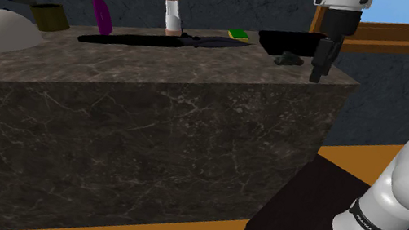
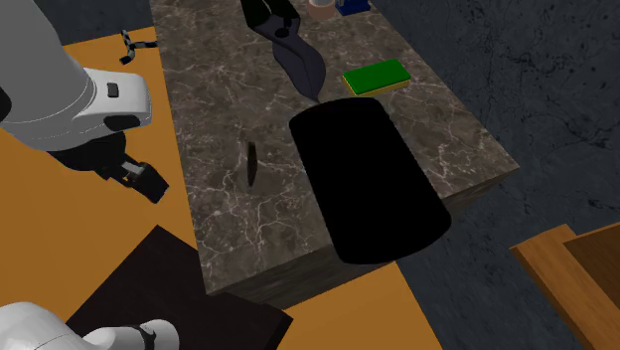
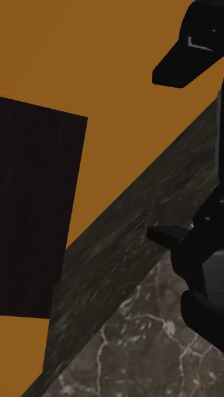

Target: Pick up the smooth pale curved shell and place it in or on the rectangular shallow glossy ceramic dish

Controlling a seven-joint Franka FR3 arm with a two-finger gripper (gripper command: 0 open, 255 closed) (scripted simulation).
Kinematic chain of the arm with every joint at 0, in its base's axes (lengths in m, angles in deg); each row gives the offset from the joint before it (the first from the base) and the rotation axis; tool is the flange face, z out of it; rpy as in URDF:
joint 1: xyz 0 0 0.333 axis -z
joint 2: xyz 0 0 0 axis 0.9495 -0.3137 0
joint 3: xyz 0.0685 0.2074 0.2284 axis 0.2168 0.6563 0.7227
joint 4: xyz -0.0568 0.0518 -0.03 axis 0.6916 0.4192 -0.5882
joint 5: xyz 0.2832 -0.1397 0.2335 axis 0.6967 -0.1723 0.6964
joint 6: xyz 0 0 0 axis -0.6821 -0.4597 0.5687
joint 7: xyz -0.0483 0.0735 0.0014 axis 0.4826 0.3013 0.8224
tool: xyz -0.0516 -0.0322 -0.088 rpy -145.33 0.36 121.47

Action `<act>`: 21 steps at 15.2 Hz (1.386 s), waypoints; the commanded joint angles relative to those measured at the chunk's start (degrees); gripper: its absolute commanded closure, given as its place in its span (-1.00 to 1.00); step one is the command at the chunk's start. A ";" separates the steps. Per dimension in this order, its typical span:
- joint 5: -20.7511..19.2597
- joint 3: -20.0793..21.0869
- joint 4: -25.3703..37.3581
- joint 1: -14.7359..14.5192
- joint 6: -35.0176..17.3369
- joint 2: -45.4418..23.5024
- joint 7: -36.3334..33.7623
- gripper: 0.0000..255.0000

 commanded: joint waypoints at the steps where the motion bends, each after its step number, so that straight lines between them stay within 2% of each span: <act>1: 0.00 0.00 0.00 0.00 0.00 0.00 0.00 -1.00; 8: -8.03 -7.54 5.01 -1.92 -5.91 -7.92 18.79 -1.00; 15: -11.75 -14.02 13.90 -4.49 -11.94 -18.49 36.76 -1.00; 16: -11.85 -14.52 14.82 -4.73 -12.40 -19.49 38.27 -1.00; 21: -12.06 -14.74 10.69 -4.58 -16.22 -19.16 38.17 -1.00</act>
